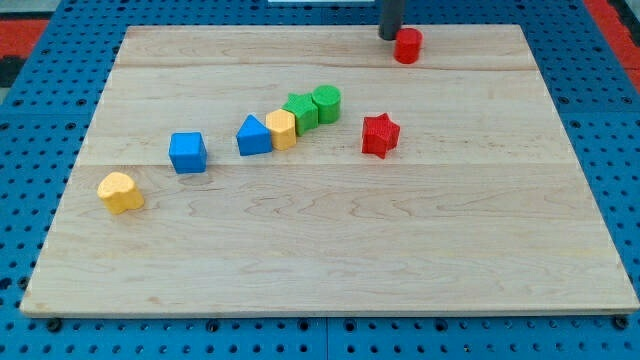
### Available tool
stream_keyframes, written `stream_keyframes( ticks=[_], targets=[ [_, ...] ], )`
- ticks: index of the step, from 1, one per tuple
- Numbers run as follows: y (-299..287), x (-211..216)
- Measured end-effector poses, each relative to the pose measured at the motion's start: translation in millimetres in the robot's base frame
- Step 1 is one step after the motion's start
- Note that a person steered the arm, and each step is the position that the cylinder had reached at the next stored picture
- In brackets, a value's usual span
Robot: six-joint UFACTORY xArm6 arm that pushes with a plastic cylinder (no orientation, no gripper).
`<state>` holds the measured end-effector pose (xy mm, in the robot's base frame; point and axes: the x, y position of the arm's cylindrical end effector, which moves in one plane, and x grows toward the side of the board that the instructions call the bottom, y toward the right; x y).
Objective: Move the green circle slightly
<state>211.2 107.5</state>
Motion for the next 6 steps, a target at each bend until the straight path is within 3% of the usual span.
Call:
stream_keyframes(
  ticks=[1,2,3,4,5,6],
  targets=[
    [-36,24],
    [-122,71],
    [-117,112],
    [-123,103],
    [-94,92],
    [-35,107]
  ],
)
